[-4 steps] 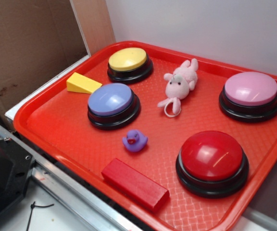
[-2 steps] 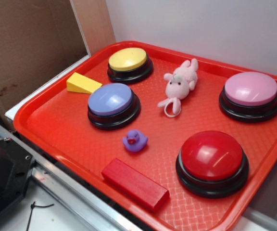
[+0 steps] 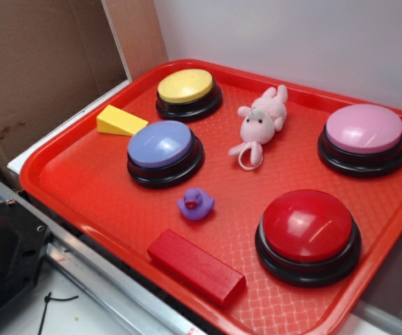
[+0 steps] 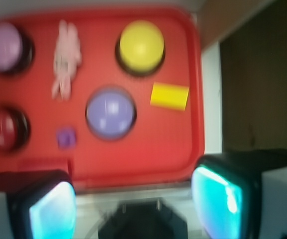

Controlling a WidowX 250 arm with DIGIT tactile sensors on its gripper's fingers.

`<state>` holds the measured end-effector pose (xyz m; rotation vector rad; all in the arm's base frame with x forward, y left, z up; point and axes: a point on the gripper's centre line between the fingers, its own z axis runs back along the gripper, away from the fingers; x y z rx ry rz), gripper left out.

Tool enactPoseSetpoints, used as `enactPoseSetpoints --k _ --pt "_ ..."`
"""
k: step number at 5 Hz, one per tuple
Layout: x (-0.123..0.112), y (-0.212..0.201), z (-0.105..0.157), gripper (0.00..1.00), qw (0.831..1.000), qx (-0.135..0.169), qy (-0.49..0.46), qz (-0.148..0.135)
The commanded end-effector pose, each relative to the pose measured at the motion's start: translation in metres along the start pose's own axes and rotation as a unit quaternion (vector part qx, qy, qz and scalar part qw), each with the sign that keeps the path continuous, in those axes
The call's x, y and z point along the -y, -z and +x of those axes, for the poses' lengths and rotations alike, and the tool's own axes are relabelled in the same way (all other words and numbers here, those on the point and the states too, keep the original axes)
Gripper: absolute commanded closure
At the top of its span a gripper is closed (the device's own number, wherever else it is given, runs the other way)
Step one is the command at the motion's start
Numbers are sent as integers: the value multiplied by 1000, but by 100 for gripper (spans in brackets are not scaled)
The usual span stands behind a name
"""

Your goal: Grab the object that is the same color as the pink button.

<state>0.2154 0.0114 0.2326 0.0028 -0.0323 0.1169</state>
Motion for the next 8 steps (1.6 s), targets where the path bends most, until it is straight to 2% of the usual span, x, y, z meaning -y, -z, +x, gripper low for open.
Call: enactPoseSetpoints --k 1,2,3,4,5,8 --pt "6 10 102 0 1000 -6 7 -15" --pt "62 33 89 0 995 -35 91 5" --pt "84 46 69 0 990 -40 136 20" --pt "95 66 52 0 984 -53 165 45" --pt "87 94 51 0 985 -64 145 65" --pt "87 94 51 0 985 -64 145 65"
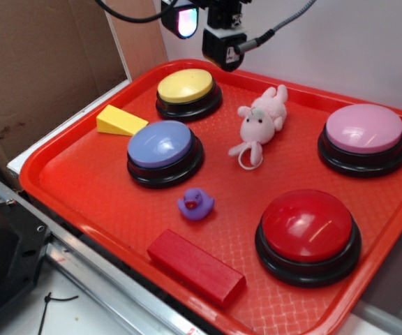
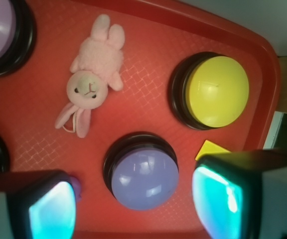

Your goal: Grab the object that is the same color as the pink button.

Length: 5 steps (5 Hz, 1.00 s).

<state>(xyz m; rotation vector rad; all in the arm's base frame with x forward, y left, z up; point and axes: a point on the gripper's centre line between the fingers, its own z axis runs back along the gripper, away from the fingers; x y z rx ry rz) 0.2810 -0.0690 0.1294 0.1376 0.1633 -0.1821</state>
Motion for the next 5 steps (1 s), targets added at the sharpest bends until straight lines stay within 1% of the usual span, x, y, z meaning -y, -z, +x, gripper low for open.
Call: enactPoseSetpoints --k 1,2,3,4,5 --pt "16 -15 21 0 984 93 -147 28" --pt "26 -10 36 0 961 82 -262 20" --pt "35 18 45 0 964 61 -258 25" --pt "23 36 45 0 968 40 -248 13" --pt "-9 45 43 0 958 36 -285 6"
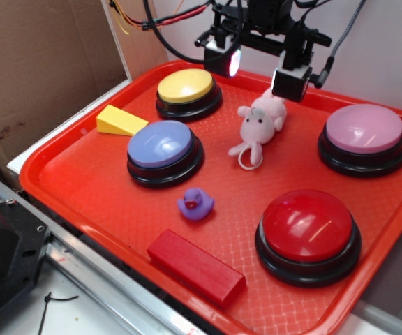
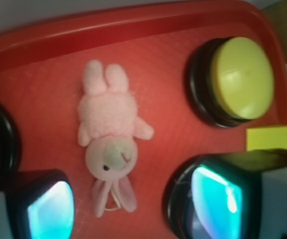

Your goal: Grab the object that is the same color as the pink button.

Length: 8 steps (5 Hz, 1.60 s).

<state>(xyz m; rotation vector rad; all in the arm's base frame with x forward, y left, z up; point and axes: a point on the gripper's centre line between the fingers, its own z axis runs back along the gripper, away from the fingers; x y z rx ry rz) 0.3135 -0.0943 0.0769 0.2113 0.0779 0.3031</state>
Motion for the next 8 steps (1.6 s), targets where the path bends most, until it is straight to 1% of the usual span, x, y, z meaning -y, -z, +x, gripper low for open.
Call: enactPoseSetpoints --k 1,2,3,4,5,6,7,8 --pt "-37 7 23 0 999 12 -50 -15" --pt "-36 13 30 0 999 23 -46 -18" --pt "-10 4 29 0 997 27 -20 -67" --pt "19 -23 25 0 993 51 15 -105" --pt "31 -28 24 0 991 52 27 -120" --pt "27 10 20 0 995 2 17 -102" --pt "8 33 18 0 998 -20 7 -67" --pt "-7 40 22 0 999 -22 -9 -49"
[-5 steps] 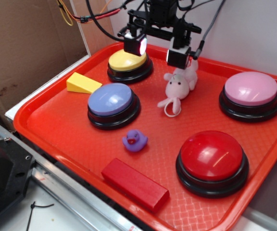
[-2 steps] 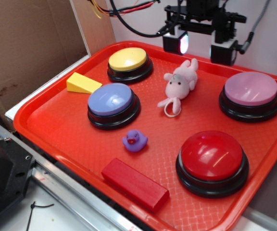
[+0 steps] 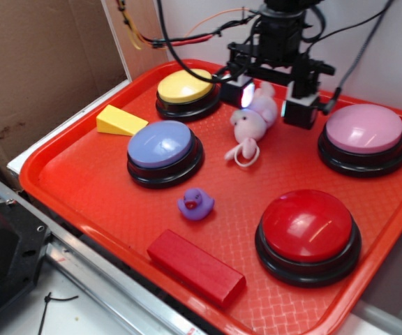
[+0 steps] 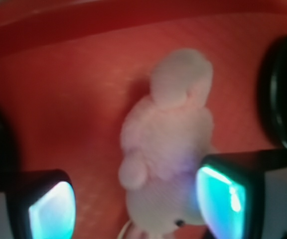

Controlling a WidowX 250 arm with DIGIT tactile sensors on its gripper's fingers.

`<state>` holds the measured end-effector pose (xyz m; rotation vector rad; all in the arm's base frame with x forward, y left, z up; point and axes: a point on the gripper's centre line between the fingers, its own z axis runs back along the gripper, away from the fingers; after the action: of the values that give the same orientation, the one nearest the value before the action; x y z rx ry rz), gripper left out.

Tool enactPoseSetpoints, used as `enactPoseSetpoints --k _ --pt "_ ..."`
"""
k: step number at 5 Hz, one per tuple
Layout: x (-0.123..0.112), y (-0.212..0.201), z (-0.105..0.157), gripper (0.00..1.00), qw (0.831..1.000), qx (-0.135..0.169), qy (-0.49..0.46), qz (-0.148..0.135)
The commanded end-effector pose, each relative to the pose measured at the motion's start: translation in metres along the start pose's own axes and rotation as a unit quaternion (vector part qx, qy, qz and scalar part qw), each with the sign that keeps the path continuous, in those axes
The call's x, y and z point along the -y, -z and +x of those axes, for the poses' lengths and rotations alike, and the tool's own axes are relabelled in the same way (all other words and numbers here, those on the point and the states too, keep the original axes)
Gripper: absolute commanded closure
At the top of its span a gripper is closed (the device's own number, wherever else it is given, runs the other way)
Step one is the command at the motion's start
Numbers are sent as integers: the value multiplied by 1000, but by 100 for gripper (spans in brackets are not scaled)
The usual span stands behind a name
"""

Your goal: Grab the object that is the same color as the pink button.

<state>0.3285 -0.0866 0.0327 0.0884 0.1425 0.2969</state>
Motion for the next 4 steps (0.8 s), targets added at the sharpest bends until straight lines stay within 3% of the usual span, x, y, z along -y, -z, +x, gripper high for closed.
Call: enactPoseSetpoints --k 1,2,3,4 --pt "-19 -8 4 0 1000 22 -20 9" --pt "-23 -9 3 100 999 27 -24 -2" --pt "-21 -14 2 100 999 34 -11 -2" --pt "-20 -63 -11 100 996 49 37 -61"
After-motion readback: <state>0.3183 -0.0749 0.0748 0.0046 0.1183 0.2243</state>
